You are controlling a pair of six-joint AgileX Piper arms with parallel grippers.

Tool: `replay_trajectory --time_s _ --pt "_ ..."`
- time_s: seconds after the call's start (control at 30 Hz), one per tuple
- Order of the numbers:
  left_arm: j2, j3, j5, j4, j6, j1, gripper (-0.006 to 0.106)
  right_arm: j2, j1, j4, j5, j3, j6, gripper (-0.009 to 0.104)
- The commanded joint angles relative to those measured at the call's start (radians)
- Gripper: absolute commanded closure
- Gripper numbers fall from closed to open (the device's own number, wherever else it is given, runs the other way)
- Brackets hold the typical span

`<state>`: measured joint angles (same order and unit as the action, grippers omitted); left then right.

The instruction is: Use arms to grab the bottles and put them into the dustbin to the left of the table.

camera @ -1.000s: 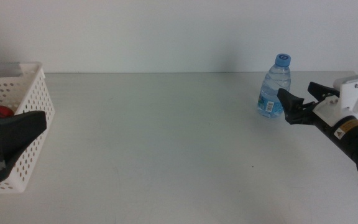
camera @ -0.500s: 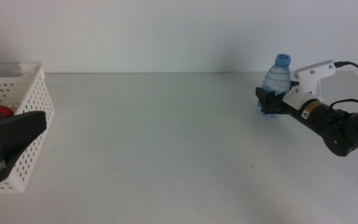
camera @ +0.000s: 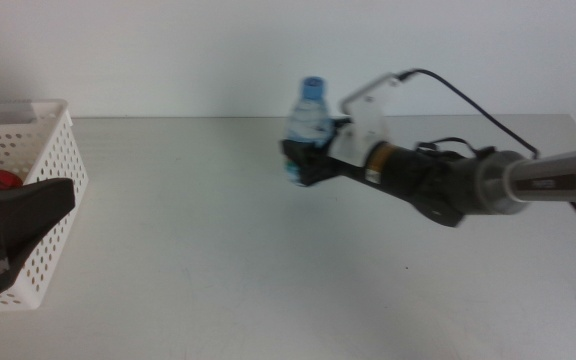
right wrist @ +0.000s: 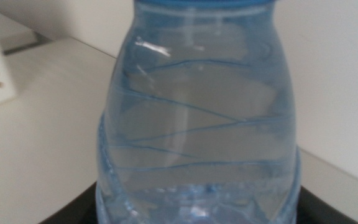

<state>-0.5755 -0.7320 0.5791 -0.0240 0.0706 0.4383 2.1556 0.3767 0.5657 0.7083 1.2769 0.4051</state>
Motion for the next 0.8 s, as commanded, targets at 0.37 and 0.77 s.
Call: replay_trajectory --time_s 0.37,0.77 --pt "-0.002 -0.028 -0.068 0.003 0.006 0.0 0.013 0.104 0.216 0.016 -0.106 0.348 0.008 0.096" --pt "-0.002 -0.028 -0.068 0.003 0.006 0.0 0.013 0.101 0.222 0.039 -0.119 0.309 0.133 0.026"
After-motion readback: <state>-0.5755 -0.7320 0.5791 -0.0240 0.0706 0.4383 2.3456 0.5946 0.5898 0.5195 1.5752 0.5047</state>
